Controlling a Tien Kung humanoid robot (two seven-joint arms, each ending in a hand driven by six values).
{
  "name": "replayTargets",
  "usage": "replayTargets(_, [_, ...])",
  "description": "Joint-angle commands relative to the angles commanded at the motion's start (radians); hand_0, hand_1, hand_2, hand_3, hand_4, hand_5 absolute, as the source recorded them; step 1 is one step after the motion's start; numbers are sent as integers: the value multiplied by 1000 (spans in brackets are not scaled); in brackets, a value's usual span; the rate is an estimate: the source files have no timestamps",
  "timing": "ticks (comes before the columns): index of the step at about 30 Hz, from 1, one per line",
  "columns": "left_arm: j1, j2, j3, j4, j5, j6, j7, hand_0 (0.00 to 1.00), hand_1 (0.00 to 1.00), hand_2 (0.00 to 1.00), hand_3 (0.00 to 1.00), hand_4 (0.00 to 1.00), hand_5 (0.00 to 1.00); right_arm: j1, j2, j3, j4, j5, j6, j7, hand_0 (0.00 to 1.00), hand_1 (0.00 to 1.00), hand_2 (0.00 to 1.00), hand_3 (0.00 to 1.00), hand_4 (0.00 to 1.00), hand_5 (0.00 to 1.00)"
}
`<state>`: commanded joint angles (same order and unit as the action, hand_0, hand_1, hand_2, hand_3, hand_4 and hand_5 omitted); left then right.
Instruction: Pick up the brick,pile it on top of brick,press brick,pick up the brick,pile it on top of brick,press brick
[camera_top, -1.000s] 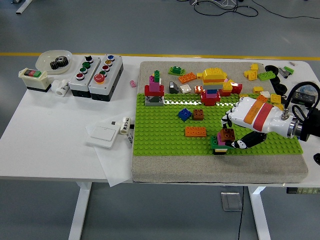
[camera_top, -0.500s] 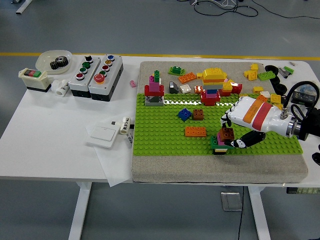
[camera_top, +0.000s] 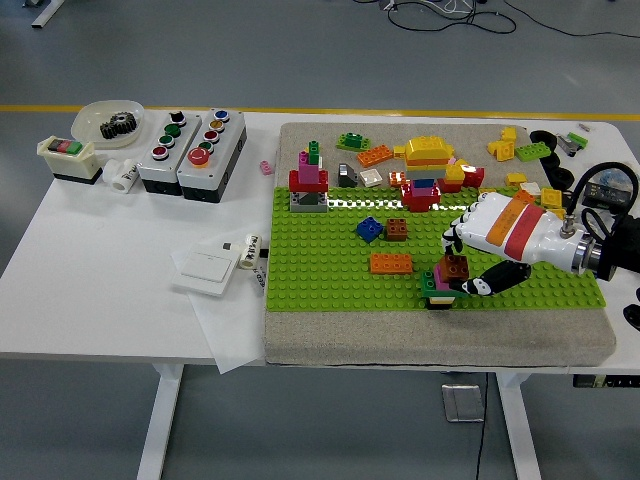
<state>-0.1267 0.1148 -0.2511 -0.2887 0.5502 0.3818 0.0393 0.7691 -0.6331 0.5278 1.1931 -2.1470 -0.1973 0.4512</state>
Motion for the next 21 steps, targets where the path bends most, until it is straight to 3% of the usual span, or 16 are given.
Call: replayTargets(21, [-1, 2, -16, 4, 38, 5, 6, 719, 721, 772, 645, 742, 647, -4, 3, 4, 1, -11, 4, -2, 221, 417, 561, 524, 783, 448])
